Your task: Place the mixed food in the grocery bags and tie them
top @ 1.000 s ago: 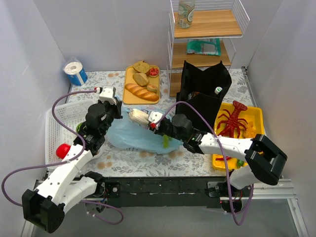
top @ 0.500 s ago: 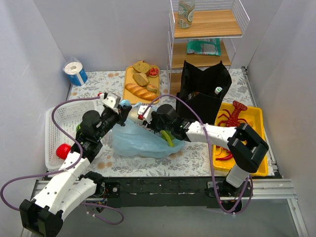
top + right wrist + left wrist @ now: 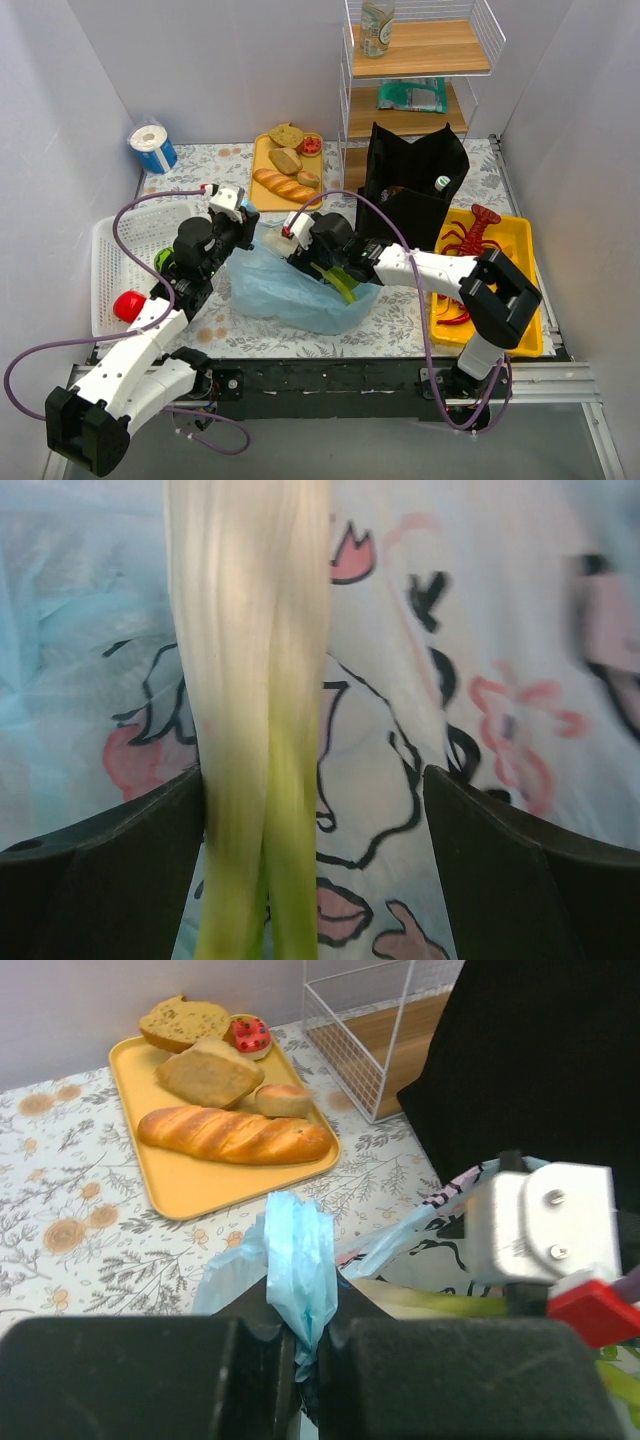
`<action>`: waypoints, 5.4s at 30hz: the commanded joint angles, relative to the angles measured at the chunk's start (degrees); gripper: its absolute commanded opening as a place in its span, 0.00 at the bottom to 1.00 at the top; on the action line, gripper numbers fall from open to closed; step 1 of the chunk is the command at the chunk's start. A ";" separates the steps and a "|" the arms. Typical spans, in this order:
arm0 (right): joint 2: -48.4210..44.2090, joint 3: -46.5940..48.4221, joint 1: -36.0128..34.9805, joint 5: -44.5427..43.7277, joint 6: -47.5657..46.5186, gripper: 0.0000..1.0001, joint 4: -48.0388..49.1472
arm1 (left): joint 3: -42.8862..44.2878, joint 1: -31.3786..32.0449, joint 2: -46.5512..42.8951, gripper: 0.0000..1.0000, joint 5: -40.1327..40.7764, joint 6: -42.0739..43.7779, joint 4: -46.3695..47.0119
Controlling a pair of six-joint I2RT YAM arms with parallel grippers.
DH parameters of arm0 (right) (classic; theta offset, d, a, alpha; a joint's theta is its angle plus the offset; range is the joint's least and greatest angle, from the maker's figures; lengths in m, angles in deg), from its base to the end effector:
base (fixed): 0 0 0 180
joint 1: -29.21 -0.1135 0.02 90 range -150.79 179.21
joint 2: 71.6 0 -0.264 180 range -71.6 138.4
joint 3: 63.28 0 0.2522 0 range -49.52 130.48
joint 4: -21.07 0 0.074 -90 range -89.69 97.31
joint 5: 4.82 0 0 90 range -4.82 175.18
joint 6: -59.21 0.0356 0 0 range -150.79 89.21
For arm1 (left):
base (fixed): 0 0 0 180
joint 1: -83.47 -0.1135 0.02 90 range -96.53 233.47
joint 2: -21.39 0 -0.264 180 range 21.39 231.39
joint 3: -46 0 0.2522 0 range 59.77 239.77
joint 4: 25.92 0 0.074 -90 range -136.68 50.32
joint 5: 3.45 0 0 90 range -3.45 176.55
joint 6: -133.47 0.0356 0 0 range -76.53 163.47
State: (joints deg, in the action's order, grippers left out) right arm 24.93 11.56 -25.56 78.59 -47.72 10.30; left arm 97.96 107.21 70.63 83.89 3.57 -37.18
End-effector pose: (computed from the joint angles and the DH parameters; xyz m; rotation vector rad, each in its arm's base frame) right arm 0.2206 0.3053 0.2239 -1.2005 1.7772 0.2649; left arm 0.1896 -0.0852 0.3092 -0.2170 1.7842 -0.8513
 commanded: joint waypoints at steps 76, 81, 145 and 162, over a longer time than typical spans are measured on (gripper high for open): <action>-29.82 -11.51 0.18 -5.27 27.39 0.82 5.02 | 10.75 -20.10 4.47 0.32 11.34 -17.75 -20.78; -31.05 -11.86 0.18 -6.85 28.27 0.82 4.84 | 14.89 0.90 6.12 0.31 13.20 -21.88 -18.25; -24.29 -4.83 -0.43 -6.42 34.24 0.81 -1.84 | 61.73 -13.55 74.51 0.71 0.29 -21.35 -17.88; -23.93 -5.36 -0.52 -5.54 34.68 0.81 -1.49 | 70.26 -11.97 87.52 0.57 -1.39 -23.29 -18.94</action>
State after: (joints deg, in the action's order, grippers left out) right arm 0.88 4.19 -25.73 72.29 -13.82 7.21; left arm 165.83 94.21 155.65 82.36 -19.46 -54.49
